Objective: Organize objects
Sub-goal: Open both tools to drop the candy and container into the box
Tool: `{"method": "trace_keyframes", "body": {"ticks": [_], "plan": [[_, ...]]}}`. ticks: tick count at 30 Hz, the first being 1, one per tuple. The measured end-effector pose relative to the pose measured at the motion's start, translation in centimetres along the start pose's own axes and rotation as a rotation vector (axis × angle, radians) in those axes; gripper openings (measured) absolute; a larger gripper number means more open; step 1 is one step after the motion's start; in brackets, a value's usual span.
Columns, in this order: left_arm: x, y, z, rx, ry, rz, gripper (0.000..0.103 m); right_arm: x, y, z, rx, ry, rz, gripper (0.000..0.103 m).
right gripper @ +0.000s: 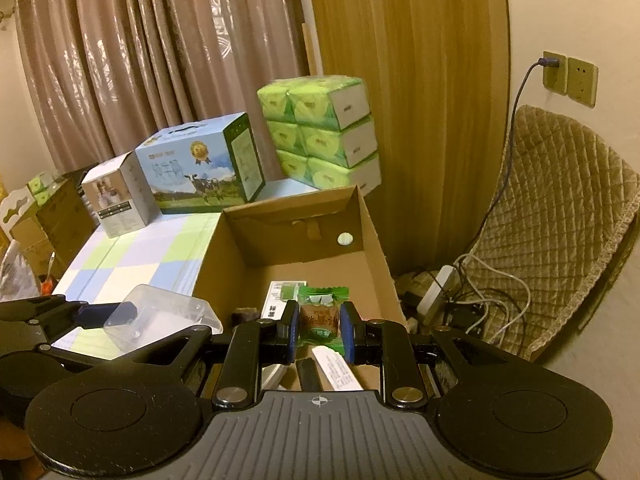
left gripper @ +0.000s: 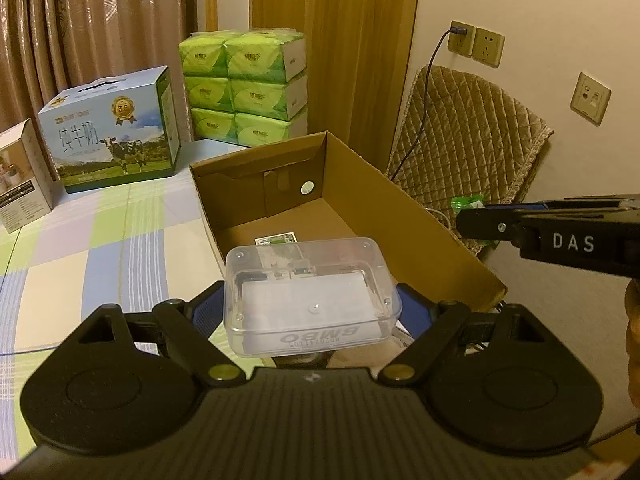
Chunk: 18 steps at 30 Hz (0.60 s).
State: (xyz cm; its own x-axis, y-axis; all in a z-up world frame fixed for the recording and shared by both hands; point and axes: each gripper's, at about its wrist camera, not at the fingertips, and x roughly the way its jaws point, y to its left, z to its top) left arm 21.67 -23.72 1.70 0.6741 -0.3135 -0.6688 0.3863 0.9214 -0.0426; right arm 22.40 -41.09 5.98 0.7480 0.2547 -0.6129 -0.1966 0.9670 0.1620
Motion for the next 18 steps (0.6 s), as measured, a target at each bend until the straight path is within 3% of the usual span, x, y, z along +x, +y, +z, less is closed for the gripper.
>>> {"method": "trace_keyframes", "body": {"ticks": [10,13,18], "plan": [[3.2,0.1,1.1,0.015,0.033,-0.008,0.086,1.5,-0.5,0.8,0.020,0.009,0.000,0.019],[3.8,0.4,1.1,0.002,0.040,-0.023,0.094,1.8,-0.7,0.8,0.021,0.014,0.001,0.019],[3.4,1.1,0.5,-0.001,0.041,0.000,0.094,2.1,-0.9,0.2,0.029,0.028,0.004,0.019]]}}
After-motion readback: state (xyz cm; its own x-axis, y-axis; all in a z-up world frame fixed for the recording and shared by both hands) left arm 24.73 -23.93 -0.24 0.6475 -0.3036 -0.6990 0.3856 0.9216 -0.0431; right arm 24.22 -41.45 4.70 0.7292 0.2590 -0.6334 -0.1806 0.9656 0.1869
